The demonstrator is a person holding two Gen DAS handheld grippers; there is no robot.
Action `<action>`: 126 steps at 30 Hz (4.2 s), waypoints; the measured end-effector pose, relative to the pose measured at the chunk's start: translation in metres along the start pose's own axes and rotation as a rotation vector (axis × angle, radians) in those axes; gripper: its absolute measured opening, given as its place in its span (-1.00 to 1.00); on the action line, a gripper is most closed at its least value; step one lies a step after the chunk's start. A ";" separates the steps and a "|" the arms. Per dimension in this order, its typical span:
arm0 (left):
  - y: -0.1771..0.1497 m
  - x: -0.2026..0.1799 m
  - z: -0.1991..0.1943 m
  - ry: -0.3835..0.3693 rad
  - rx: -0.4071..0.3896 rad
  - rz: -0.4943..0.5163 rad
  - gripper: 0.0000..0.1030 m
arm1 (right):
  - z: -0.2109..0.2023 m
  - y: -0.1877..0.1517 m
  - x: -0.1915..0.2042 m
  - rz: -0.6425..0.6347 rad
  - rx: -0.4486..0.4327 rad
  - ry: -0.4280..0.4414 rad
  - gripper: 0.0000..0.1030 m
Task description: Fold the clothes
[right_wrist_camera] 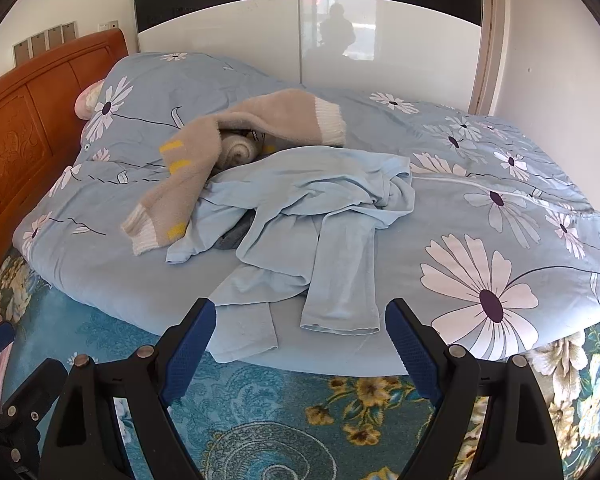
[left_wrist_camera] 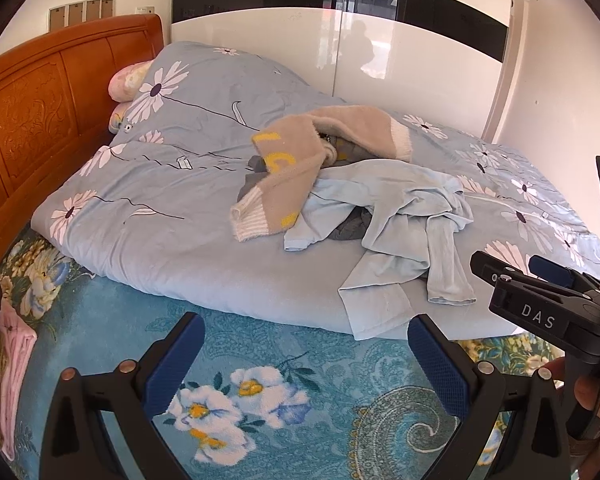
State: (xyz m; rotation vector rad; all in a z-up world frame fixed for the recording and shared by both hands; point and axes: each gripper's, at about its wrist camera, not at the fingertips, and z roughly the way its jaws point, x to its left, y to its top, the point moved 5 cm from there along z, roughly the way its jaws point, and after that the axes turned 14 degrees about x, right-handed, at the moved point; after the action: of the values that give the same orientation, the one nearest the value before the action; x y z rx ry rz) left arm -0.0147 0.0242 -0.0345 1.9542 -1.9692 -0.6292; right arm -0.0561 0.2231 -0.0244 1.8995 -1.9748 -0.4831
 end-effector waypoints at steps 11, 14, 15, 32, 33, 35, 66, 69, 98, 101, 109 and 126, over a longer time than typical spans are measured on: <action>0.000 -0.001 0.002 0.013 -0.003 -0.003 1.00 | 0.005 -0.002 0.002 0.003 0.001 0.016 0.70; 0.001 -0.002 0.001 0.016 -0.008 -0.003 1.00 | 0.006 -0.002 0.004 0.001 0.002 0.018 0.70; 0.002 -0.002 0.001 0.016 -0.008 -0.003 1.00 | 0.006 -0.003 0.004 0.001 0.001 0.018 0.70; -0.004 0.007 0.005 0.026 0.008 -0.006 1.00 | 0.011 -0.002 0.012 -0.019 0.005 0.036 0.70; -0.005 0.008 0.005 0.029 0.009 -0.002 1.00 | 0.013 -0.002 0.012 -0.016 0.007 0.045 0.70; -0.013 0.016 0.002 0.033 0.012 0.013 1.00 | 0.022 -0.002 0.004 0.030 0.025 0.109 0.70; -0.102 0.125 -0.049 0.074 -0.055 -0.157 1.00 | 0.086 0.000 -0.039 0.338 0.136 0.678 -0.95; -0.107 0.130 -0.054 0.064 -0.064 -0.177 1.00 | 0.047 -0.016 -0.021 0.270 0.113 0.762 -0.95; -0.143 0.187 -0.104 0.027 -0.135 -0.277 1.00 | 0.005 -0.243 0.157 -0.236 0.487 0.722 -0.82; -0.145 0.189 -0.097 0.030 -0.118 -0.291 1.00 | 0.015 -0.217 0.128 -0.196 0.447 0.658 -0.20; -0.143 0.189 -0.079 0.055 -0.075 -0.298 1.00 | 0.076 -0.110 0.073 -0.195 0.207 0.186 0.03; -0.134 0.178 -0.067 -0.001 -0.071 -0.281 1.00 | 0.087 -0.009 0.047 -0.055 0.018 -0.003 -0.96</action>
State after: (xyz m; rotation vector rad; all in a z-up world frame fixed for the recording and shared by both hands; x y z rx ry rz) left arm 0.1291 -0.1565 -0.0610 2.2051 -1.6611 -0.7565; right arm -0.0916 0.1758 -0.1042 1.9701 -1.9392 -0.4856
